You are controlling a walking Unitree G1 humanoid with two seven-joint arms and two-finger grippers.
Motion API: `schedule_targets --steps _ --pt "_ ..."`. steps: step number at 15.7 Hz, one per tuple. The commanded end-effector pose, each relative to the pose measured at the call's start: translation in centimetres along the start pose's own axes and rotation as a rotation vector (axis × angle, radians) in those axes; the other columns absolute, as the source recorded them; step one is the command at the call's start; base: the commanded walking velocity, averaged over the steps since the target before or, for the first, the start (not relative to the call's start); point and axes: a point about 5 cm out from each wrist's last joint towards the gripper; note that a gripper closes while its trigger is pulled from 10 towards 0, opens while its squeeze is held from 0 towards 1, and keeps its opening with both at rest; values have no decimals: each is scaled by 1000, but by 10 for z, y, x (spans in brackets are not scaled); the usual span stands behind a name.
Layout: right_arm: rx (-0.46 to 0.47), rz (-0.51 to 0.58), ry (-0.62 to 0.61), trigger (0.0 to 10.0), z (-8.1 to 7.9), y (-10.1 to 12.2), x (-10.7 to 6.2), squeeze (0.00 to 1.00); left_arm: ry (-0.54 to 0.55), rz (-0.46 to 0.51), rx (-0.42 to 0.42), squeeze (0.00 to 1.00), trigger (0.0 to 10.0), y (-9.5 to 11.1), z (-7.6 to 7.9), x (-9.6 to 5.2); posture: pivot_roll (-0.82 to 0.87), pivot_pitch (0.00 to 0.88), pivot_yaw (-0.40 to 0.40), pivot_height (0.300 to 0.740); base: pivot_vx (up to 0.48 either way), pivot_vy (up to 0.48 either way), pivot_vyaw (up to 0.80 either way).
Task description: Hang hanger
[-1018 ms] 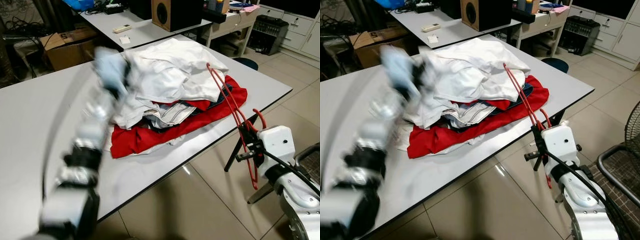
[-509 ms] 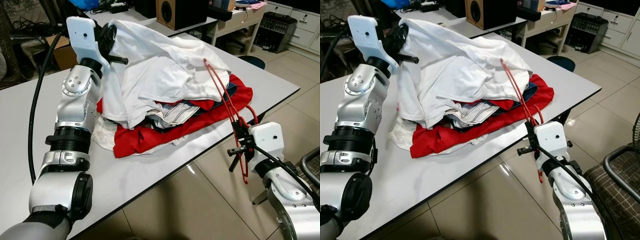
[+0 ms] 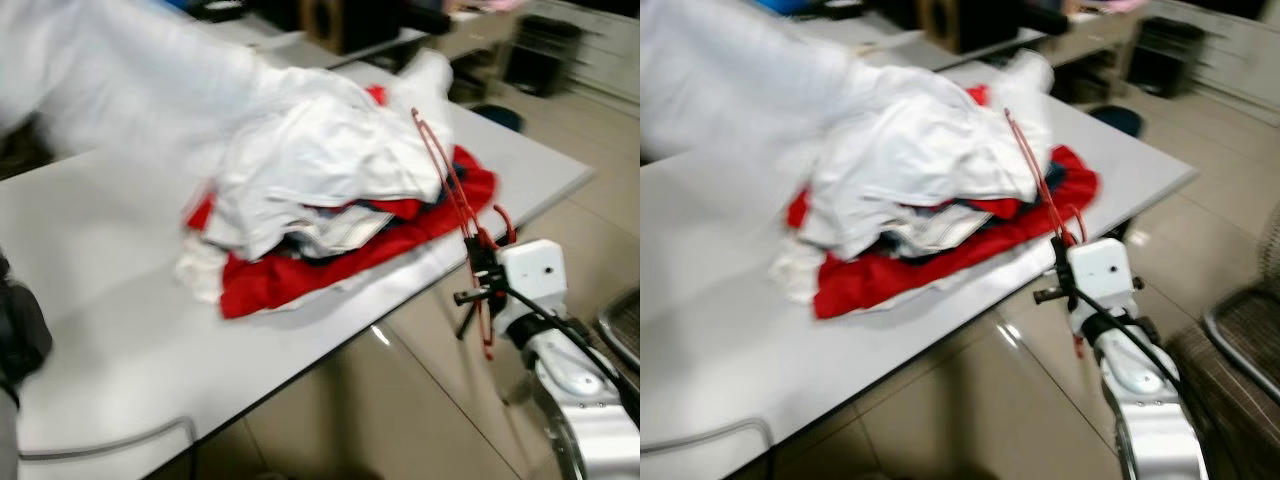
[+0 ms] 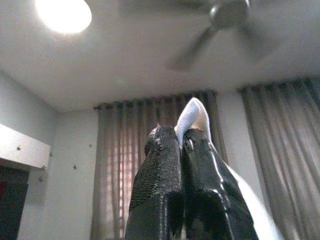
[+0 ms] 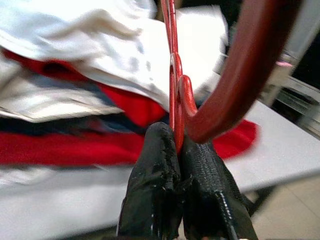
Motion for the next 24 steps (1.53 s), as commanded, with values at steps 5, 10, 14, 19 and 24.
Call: schedule_targets --steps 5,10,14,19,24 --pt "2 8 52 10000 -8 0 2 0 -512 -424 -32 0 0 -80 81 -127 -86 0 92 740 0 0 0" --pt "7 -18 95 10000 -15 -6 4 0 -784 -606 -203 0 10000 -73 115 -218 -78 0 79 740 0 0 0" --pt "6 -19 100 10000 -15 -5 5 0 -807 -608 -338 0 10000 -48 129 -222 -79 0 73 740 -93 0 0" --pt "5 -19 95 10000 -14 -5 5 0 -865 -598 -323 0 10000 -40 132 -225 -88 0 78 740 -376 0 0" --pt "-1 -21 92 10000 -12 -5 4 0 -892 -578 -316 0 10000 -35 132 -224 -86 0 70 740 -201 0 0"
Point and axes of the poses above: a point about 5 cm out from each wrist's last joint towards the gripper, its own x axis pointing out of the wrist towards the gripper, its own y axis along the axis of the wrist's last joint, z = x × y, and after that the axes turned 13 degrees about x, right-handed
